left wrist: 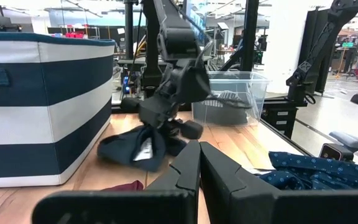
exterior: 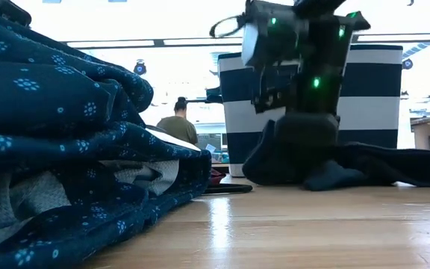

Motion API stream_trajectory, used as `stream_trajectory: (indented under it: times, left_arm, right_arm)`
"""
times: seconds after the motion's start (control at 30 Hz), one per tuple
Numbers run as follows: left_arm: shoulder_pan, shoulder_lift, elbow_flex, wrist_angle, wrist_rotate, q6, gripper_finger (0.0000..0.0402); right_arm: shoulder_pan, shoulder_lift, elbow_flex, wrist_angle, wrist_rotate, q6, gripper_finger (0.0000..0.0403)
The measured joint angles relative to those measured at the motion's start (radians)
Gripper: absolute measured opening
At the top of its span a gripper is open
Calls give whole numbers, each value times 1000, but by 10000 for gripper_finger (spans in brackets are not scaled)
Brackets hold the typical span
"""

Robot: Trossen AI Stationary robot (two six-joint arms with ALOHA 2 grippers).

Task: Pick & Place Cloths
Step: Put the black boxer shorts into the transparent bin

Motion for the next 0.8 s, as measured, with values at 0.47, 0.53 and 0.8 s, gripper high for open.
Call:
stream_trajectory:
  times: [0.47, 0.53, 0.8]
  left_arm:
    - [0, 0, 0, 0, 0, 0, 14]
    - [0, 0, 0, 0, 0, 0, 14]
    - [0, 0, 0, 0, 0, 0, 14]
  right_arm:
    - [171, -42, 362, -365, 133, 41, 13]
    - [203, -42, 429, -465, 162, 82, 13]
    - [327, -47, 690, -784, 223, 259, 13]
